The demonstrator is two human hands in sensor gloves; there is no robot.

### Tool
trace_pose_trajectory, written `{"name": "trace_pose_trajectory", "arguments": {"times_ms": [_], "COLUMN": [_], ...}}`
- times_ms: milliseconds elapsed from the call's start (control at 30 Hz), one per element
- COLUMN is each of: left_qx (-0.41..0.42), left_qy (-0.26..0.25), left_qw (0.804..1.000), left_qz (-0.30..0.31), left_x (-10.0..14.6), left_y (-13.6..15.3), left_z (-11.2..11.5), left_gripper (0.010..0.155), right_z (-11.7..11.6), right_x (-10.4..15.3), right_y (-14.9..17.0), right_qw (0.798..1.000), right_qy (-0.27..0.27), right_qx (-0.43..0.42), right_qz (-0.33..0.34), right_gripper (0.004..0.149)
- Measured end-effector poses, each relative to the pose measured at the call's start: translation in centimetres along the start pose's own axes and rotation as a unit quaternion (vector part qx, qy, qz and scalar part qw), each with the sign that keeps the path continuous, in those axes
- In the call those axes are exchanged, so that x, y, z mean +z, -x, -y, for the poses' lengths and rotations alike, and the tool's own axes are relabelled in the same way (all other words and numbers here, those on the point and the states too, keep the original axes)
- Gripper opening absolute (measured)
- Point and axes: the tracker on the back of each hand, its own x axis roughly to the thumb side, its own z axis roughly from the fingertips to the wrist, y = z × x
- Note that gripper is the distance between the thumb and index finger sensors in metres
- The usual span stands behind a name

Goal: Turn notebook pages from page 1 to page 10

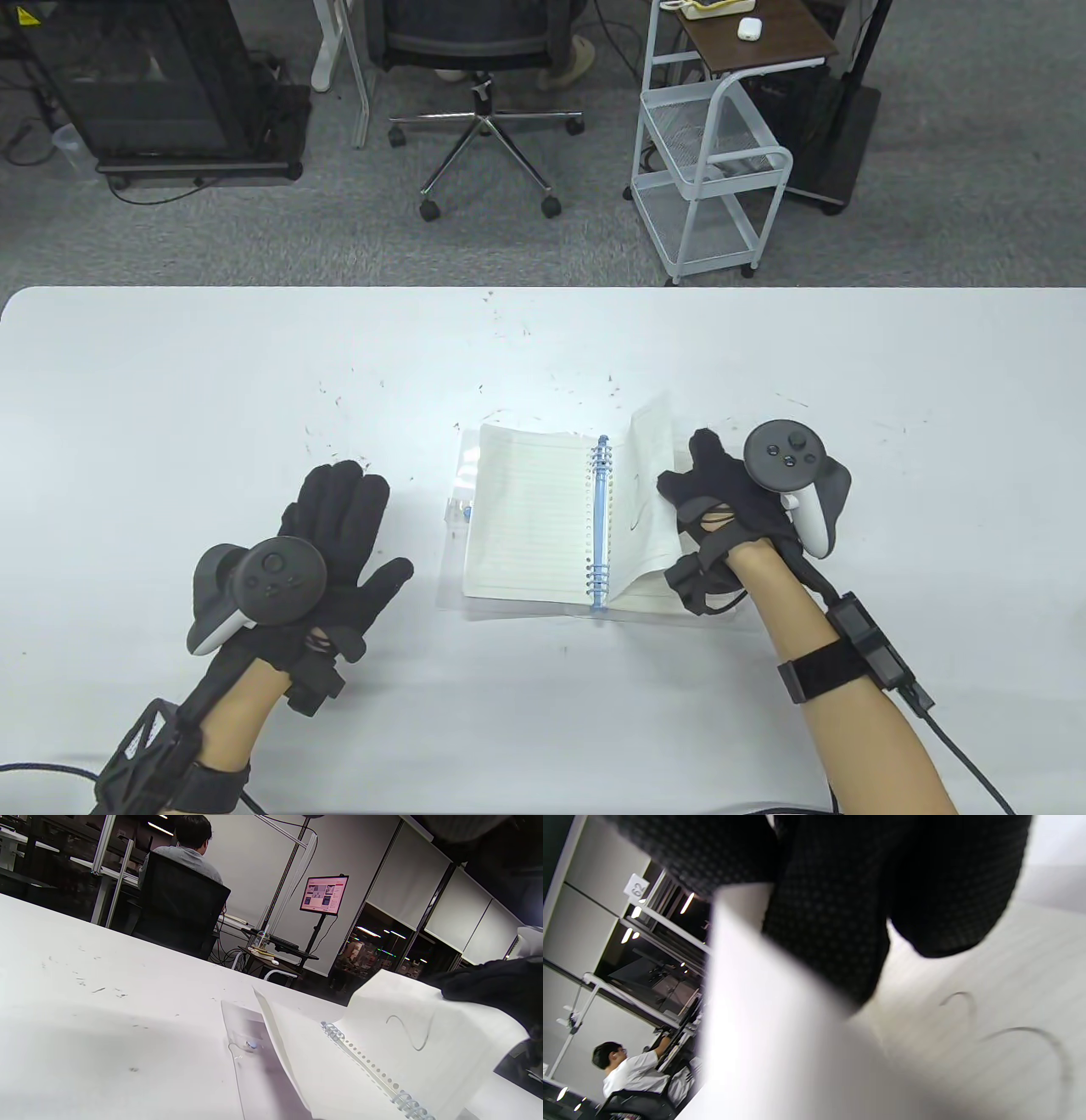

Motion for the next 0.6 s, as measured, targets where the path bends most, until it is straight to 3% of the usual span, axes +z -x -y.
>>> {"name": "trace_pose_trajectory", "arguments": {"times_ms": [300, 600], "left_qx": [0.002, 0.002], "left_qy": [0.000, 0.003], "left_qw": [1.000, 1.000], "left_qz": [0.002, 0.003], "left_x": [0.0, 0.0], "left_y": [0.0, 0.0], "left_z": [0.0, 0.1], "left_gripper": [0.087, 0.087], "right_z": [-5.1, -11.4], "right_x": [-2.1, -3.9], "right_y": [-4.9, -6.5], "right_qw": [0.997, 0.992], "right_qy": [-0.044, -0.094], "right_qx": [0.041, 0.078], "right_qz": [0.039, 0.041], "right_gripper": [0.072, 0.072]}}
